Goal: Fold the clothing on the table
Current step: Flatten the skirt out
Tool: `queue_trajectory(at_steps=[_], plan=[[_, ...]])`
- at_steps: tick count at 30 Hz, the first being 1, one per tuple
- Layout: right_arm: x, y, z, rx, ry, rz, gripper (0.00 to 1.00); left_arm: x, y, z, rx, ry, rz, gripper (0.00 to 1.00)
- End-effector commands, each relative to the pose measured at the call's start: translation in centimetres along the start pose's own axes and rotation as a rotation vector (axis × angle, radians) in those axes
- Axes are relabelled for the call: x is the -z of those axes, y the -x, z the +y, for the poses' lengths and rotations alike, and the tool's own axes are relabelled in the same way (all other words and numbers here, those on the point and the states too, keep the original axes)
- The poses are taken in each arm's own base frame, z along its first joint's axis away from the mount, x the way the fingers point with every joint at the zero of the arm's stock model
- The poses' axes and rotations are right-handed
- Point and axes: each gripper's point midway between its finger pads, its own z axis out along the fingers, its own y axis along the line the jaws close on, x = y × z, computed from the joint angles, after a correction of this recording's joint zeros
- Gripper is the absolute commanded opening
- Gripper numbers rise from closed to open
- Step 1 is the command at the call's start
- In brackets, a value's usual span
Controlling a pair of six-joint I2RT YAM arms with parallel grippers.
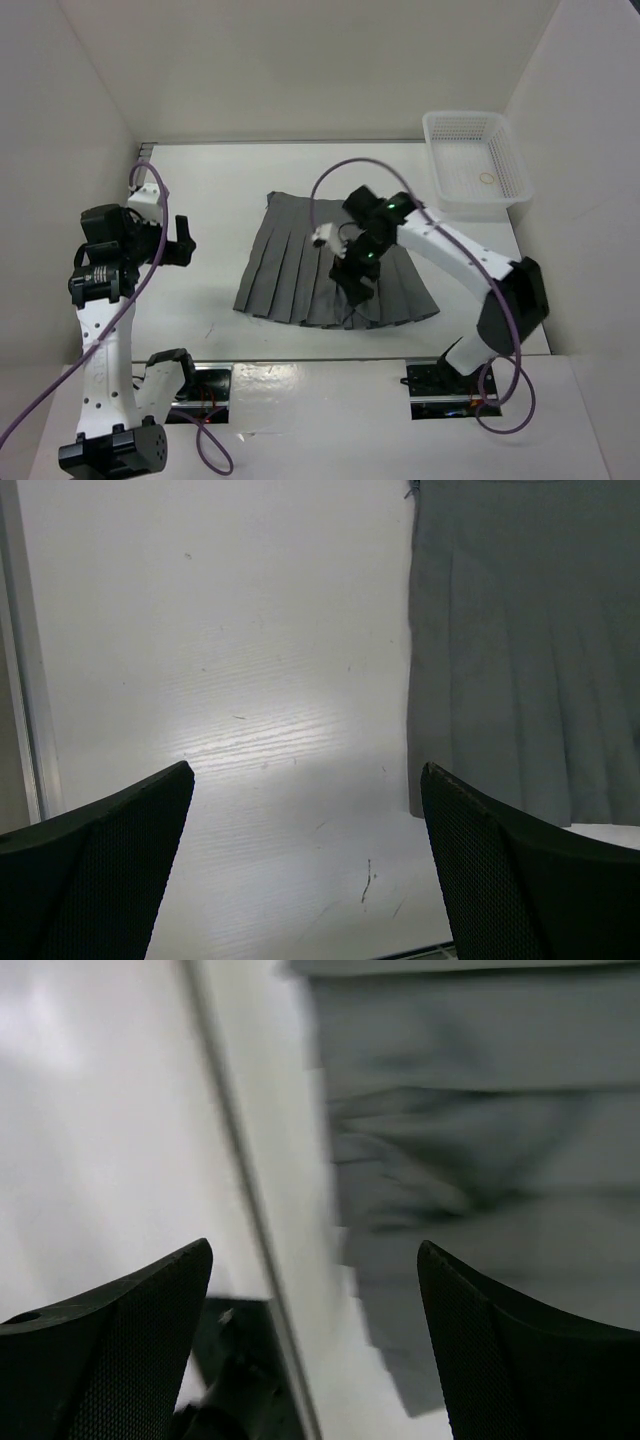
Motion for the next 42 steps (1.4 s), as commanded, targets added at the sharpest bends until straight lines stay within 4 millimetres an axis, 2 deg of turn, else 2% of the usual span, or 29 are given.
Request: queue_trajectory(at_steps=[1, 3, 4, 7, 10, 13, 15, 18, 21, 27, 31, 35, 40, 42], plan=[[5.5, 2.2, -3.8, -0.117, -0.288, -0.224, 0.88, -0.4, 0.3, 0.0, -0.011, -0.018, -0.014, 1.00], [5.7, 2.1, -5.4, -0.125, -0.362, -0.241, 0.88, -0.6, 0.2, 0.0, -0.007, -0.020, -0.005, 1.00], [5.1, 1.5, -5.3, -0.135, -0.352, -0.225, 0.88, -0.8, 0.1, 0.1, -0.004, -0.022, 0.003, 1.00], [3.7, 1.4, -4.6, -0.146, -0.259, -0.205, 0.88, -1.0, 0.0, 0.1, 0.000, -0.024, 0.013, 1.00], [2.9, 2.0, -3.5, -0.109, -0.139, -0.191, 0.88, -1.5, -0.3, 0.4, 0.007, -0.017, 0.033, 1.00], [1.8, 2.2, -3.8, -0.091, -0.104, -0.166, 0.88, -1.5, -0.3, 0.4, 0.007, -0.017, 0.033, 1.00], [1.0, 2.2, -4.8, -0.100, -0.125, -0.144, 0.88, -1.3, -0.2, 0.4, 0.004, -0.016, 0.025, 1.00], [0.9, 2.6, -6.2, -0.097, -0.180, -0.151, 0.88, -1.0, 0.0, 0.2, -0.001, -0.022, 0.012, 1.00], [-0.3, 1.9, -6.9, -0.121, -0.168, -0.114, 0.88, -0.8, 0.1, 0.1, -0.004, -0.020, 0.003, 1.00], [-2.8, 0.7, -7.7, -0.127, -0.105, -0.044, 0.88, -0.4, 0.4, -0.2, -0.011, -0.026, -0.015, 1.00], [-3.7, 0.2, -8.0, -0.132, -0.082, -0.029, 0.88, -0.2, 0.5, -0.2, -0.014, -0.024, -0.024, 1.00], [-4.7, -1.1, -7.1, -0.125, -0.014, 0.046, 0.88, -0.2, 0.5, -0.2, -0.014, -0.024, -0.024, 1.00], [-5.5, -2.9, -4.7, -0.114, 0.082, 0.147, 0.86, 0.0, 0.6, -0.4, -0.027, -0.031, -0.034, 1.00], [-6.0, -3.3, -4.3, -0.101, 0.098, 0.167, 0.86, 0.2, 0.7, -0.4, -0.030, -0.029, -0.042, 1.00]])
